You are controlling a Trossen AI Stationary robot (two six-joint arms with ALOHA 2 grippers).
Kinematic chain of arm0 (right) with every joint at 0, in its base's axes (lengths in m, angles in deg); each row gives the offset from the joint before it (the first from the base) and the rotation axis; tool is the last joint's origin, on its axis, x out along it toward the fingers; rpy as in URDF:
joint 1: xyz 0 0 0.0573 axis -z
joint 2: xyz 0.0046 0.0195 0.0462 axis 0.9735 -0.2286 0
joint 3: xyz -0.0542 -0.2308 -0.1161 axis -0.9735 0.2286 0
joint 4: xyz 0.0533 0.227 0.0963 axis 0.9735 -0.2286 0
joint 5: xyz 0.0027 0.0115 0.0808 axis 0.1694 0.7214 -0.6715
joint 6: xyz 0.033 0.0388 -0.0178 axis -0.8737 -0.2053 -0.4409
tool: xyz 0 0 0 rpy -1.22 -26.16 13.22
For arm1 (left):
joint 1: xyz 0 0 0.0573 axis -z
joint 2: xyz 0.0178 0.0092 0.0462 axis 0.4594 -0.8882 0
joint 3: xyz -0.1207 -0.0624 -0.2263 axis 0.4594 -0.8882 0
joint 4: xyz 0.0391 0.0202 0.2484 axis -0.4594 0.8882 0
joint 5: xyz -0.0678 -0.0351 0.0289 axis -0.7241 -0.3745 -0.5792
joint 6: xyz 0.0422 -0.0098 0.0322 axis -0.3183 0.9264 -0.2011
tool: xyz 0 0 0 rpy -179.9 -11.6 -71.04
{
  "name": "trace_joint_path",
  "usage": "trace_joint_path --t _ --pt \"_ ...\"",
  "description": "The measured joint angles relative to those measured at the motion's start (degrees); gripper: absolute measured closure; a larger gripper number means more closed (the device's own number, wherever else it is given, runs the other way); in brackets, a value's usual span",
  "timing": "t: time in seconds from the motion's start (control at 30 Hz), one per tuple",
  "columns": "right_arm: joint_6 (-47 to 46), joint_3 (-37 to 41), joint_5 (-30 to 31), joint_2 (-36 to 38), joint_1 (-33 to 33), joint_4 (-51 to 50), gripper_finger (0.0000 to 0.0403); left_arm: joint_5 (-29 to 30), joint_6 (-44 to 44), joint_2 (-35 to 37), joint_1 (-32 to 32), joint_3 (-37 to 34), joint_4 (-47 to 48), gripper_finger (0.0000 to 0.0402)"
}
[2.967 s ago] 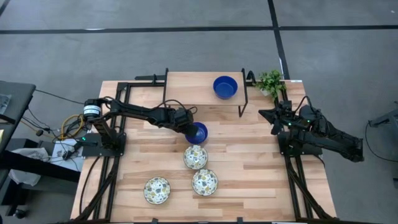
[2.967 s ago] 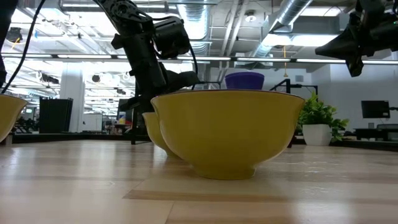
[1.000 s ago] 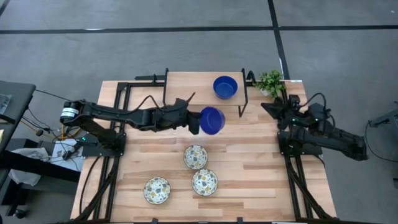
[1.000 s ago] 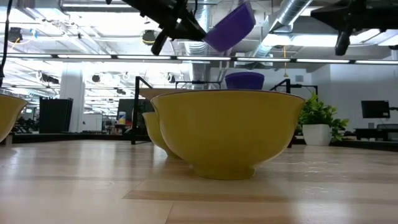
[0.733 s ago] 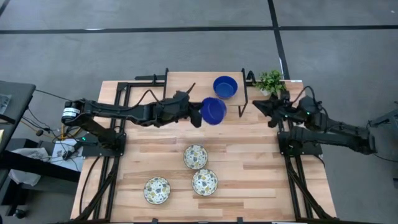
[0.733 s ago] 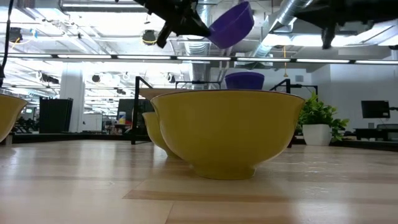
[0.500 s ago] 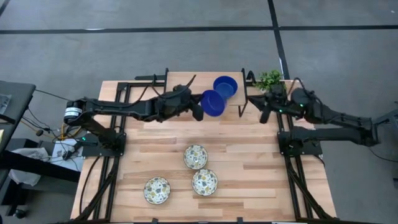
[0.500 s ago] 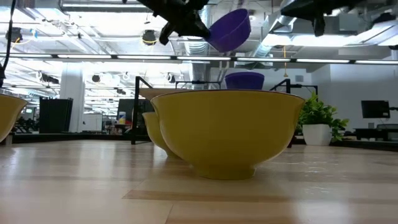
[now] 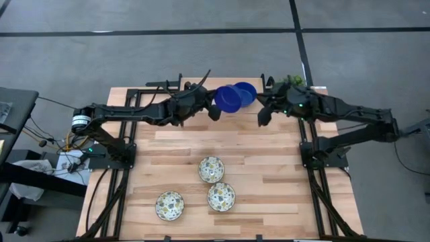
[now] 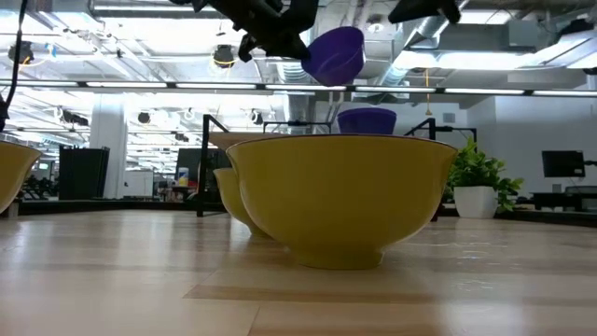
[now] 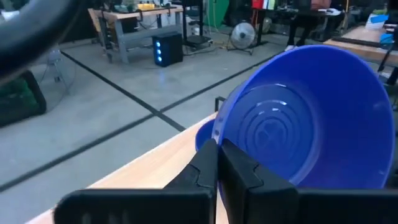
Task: Pick & Place Mini bowls
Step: Stack the blue bowl on the blue bowl on the shelf
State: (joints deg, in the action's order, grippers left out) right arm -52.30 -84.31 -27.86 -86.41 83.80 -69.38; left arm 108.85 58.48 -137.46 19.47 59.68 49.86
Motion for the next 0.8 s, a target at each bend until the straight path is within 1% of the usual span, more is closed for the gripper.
trace_joint_path --t 0.23,0.5,0.67,0.8 --pt "1.0 -5.9 0.1 -6.0 -1.1 -1.2 0.0316 1.6 -4.1 0.0 0.0 0.0 -1.0 0.0398" --pt "1.2 -10.3 0.5 -10.1 -2.2 -1.8 0.0281 3.1 -6.4 0.0 0.0 0.0 -1.2 0.0398" --pt "2.5 -12.9 5.4 -12.5 -3.6 -4.2 0.0270 3.1 -6.4 0.0 0.1 0.0 -1.5 0.0398" --pt "4.5 -14.6 10.1 -14.9 -4.8 -5.0 0.0268 3.1 -6.3 0.0 0.1 0.0 -1.9 0.0398"
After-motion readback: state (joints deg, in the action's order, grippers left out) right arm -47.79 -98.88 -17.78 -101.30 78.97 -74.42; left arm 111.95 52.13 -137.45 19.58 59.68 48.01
